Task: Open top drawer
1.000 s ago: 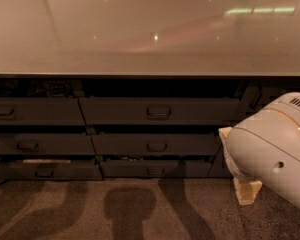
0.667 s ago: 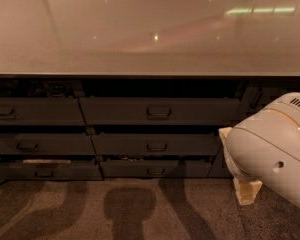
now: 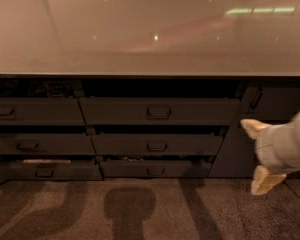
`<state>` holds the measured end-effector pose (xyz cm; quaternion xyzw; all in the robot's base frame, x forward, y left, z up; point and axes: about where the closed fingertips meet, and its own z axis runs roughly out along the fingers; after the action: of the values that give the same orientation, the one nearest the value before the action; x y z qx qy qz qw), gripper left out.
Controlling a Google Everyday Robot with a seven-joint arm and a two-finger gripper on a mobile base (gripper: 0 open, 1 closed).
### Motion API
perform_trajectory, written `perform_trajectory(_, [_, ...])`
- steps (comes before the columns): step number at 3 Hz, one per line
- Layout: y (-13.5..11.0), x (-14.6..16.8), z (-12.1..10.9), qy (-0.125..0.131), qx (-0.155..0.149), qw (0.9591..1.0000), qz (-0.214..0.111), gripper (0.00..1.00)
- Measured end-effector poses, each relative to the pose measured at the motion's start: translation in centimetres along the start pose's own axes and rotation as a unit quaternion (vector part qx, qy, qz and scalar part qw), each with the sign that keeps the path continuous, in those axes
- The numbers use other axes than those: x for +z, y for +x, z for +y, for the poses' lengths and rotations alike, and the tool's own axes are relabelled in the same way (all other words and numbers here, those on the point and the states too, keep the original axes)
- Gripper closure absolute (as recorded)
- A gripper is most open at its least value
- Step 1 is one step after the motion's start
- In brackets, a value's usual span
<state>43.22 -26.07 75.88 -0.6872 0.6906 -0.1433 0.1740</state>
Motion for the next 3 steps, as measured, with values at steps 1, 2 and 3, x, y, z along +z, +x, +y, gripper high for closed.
perform_trajectory(1, [0.58, -0.61, -0.22, 0.008, 0.015, 0.9995, -0.027, 0.0])
perform_trajectory(2, [0.44, -0.6, -0.1, 0.007, 0.013, 0.9995, -0.027, 0.0])
perform_trajectory(3, [0.65, -0.43, -0.23, 0.004, 0.023, 0.9995, -0.021, 0.0])
